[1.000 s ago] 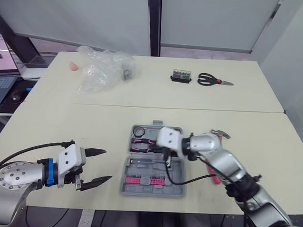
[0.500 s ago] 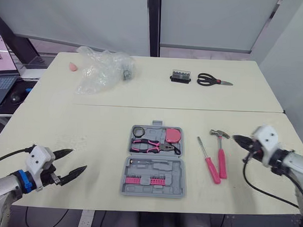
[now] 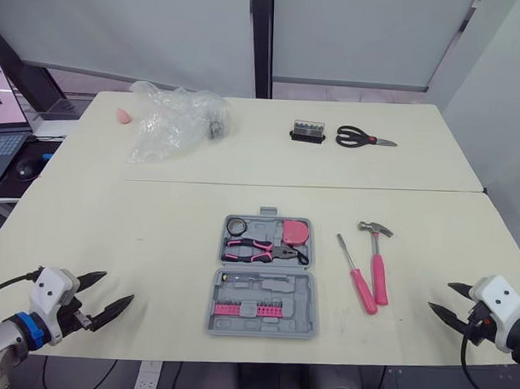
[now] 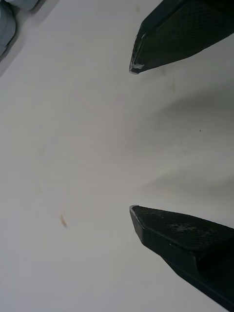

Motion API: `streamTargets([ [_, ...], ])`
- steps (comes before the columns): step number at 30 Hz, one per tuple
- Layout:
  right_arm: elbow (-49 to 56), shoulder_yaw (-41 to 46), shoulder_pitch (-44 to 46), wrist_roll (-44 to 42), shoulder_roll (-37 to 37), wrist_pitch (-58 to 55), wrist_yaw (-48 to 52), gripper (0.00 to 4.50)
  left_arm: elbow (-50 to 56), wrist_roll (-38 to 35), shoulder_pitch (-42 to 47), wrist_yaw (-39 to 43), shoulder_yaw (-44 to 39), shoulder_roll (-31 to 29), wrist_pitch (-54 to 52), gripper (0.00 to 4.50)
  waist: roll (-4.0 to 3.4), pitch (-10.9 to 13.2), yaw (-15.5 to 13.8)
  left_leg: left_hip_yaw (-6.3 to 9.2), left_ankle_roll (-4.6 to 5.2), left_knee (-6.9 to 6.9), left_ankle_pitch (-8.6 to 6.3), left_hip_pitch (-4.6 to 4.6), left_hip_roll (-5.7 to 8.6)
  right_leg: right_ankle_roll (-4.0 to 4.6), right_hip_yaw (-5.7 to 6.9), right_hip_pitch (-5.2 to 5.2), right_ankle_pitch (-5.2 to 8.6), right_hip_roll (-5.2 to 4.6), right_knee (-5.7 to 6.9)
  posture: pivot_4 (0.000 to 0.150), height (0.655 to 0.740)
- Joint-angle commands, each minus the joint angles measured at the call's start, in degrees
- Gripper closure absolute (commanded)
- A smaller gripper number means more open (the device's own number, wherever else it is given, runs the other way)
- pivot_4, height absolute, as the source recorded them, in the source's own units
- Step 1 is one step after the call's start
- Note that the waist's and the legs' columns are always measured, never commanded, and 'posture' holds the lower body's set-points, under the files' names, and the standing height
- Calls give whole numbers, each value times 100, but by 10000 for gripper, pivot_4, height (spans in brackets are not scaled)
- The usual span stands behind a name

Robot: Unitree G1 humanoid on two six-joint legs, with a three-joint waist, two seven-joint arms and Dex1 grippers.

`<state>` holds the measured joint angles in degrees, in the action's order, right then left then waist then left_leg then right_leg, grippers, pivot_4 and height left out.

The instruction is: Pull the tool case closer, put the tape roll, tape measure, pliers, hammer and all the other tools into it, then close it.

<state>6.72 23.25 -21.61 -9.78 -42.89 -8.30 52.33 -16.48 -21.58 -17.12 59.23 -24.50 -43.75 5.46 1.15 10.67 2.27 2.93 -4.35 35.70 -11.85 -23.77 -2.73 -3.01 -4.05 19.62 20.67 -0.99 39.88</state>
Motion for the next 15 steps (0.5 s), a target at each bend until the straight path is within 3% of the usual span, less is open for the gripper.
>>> streamTargets([
  [1, 300, 3, 164, -136, -100, -219, -93, 267, 275, -61, -111, -91, -180, -10, -49, 0, 0, 0, -4, 0, 0, 0, 0, -1, 0, 0, 0, 0, 0, 0, 0, 1500, 7400],
  [8, 520, -151, 796, -292, -10, -863, -408, 267, 1362, -250, -122, -123, -78, -81, -450, 0, 1, 0, -38, 3, 0, 1, 0, -1, 1, 0, 1, -3, 0, -1, 1, 1500, 7400],
  [15, 923, -508, 1229, -476, 178, -1627, -794, 267, 2793, -441, 532, -102, 437, -134, -1112, 0, 1, -1, -65, 7, -1, 4, 1, -4, 4, 0, 4, -6, -1, -2, 0, 1500, 7400],
])
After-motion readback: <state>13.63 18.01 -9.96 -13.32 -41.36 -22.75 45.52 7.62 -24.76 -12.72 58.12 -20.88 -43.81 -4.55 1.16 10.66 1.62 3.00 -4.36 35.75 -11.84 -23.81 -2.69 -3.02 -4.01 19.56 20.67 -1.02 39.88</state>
